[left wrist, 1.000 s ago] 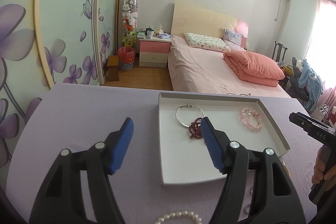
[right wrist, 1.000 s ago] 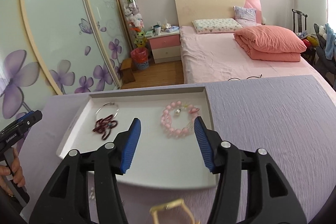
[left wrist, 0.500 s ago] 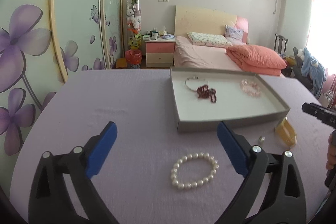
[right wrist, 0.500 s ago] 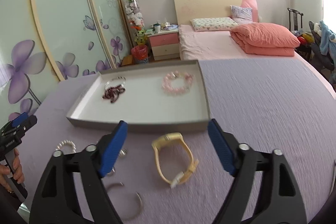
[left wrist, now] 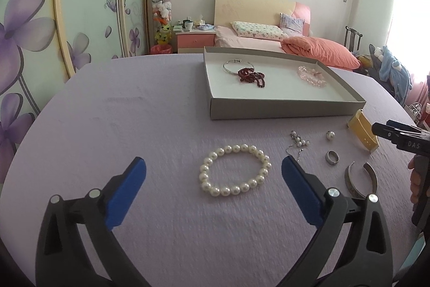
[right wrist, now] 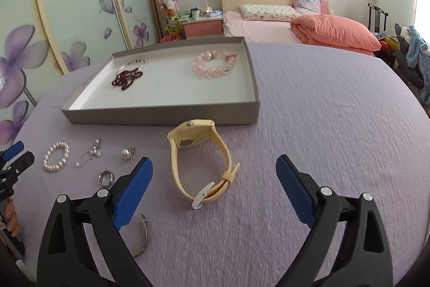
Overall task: Organize jewelry
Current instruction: 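Withdraw both tools and grasp the yellow watch with the right tool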
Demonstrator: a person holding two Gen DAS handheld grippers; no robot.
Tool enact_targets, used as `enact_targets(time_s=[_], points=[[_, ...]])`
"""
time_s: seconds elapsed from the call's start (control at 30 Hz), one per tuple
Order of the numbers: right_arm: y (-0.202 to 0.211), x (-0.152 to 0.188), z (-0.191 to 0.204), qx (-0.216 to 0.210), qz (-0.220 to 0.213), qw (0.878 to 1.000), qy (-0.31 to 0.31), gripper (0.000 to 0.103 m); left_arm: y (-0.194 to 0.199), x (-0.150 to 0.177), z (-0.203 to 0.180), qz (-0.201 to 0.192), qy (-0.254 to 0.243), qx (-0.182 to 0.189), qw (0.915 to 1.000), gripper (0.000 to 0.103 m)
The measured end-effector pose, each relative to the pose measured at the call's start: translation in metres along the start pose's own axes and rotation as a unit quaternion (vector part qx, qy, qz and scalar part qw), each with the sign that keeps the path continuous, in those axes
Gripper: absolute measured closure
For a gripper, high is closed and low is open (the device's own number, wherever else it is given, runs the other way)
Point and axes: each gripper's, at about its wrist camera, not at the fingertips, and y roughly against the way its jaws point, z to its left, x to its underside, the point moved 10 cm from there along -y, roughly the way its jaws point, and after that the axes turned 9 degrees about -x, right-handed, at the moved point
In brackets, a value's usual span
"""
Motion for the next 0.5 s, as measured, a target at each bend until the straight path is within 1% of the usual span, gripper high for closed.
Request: enact_targets(time_s=[0.2,0.5], points=[[-0.012,0.005,0.003,0.008,0.018,1.0,0.012,0.008,-0.001,0.003,0.0,0.006,0.005,0.005,1.0,0.002],[-0.026,0.004,0.003,0.04,0.035,0.997,0.051,0.008,-0.002,0.003,-0.003,0.01,0.003,0.007,0.9999,0.002]])
